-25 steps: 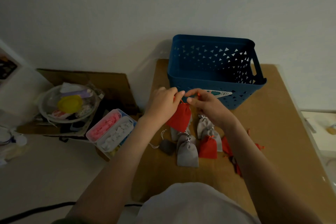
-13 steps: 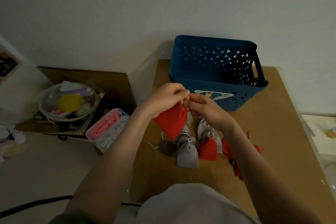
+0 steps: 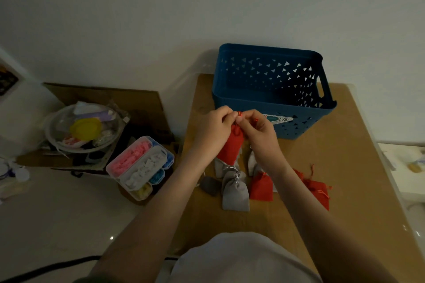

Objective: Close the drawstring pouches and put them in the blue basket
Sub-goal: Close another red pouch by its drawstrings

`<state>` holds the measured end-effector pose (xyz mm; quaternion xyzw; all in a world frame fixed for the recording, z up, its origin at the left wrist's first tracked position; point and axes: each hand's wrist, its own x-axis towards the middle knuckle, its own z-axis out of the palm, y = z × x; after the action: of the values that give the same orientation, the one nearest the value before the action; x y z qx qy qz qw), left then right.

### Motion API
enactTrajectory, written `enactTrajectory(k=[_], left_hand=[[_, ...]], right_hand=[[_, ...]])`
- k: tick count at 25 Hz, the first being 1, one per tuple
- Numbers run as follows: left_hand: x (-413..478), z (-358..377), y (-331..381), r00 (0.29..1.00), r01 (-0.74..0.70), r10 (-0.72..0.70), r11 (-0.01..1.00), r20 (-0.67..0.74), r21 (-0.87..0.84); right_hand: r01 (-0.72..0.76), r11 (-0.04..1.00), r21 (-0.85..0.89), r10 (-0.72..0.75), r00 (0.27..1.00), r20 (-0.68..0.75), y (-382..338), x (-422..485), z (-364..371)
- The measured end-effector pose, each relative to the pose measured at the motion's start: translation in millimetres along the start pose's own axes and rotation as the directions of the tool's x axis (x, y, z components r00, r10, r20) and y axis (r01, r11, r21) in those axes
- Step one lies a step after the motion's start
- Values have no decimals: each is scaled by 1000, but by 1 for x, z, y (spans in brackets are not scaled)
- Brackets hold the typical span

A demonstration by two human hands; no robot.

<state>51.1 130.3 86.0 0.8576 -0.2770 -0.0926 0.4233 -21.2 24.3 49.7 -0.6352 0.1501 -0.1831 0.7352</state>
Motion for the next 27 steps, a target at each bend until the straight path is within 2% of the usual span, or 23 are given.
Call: enactTrajectory(k=[3,7,11,14,16,17,18,19,21,22,23,25,27], left_hand=[[0,-9,-9,980,51,-49,999,194,-9],[-1,-16,-12,958,177,-120,962,261,-208],[-4,-28,-13,878,357,-168,852,447,-382],[-7,-28,-10,843,462,-163,707,512,-536],[-8,-26,-10,838,499,-166,621,520,-605],[-8,-26,-11,838,495,-158,621,522,-608],[-8,-27,-11,843,468,-139,666,519,-582],[-7,-30,-10,860,396,-113,763,498,-510],[-4,-35,-8,917,133,-36,966,397,-220],[-3,-36,-7,943,2,22,997,331,-73],[-2,-36,-6,957,-72,68,997,281,6],[-3,-33,-5,974,-66,68,998,215,-18],[-5,-27,-10,987,41,-12,984,163,-176]], right_hand=[[11,987,-158,-11,1000,0,4,-2,-1],[65,976,-206,-59,998,32,0,-1,2],[131,975,-178,-92,972,215,-11,5,1],[96,993,-71,-79,974,211,-16,6,3],[144,985,-90,-121,967,226,-17,5,3],[174,978,-116,-142,960,243,-17,5,2],[193,972,-138,-152,954,259,-17,4,2],[194,970,-145,-149,950,275,-17,3,2],[146,984,-99,-113,951,288,-15,2,4],[119,991,-62,-97,953,286,-15,2,6],[101,994,-34,-87,957,278,-15,2,7],[79,996,-38,-67,965,255,-17,6,8],[78,985,-152,-44,975,216,-19,10,8]])
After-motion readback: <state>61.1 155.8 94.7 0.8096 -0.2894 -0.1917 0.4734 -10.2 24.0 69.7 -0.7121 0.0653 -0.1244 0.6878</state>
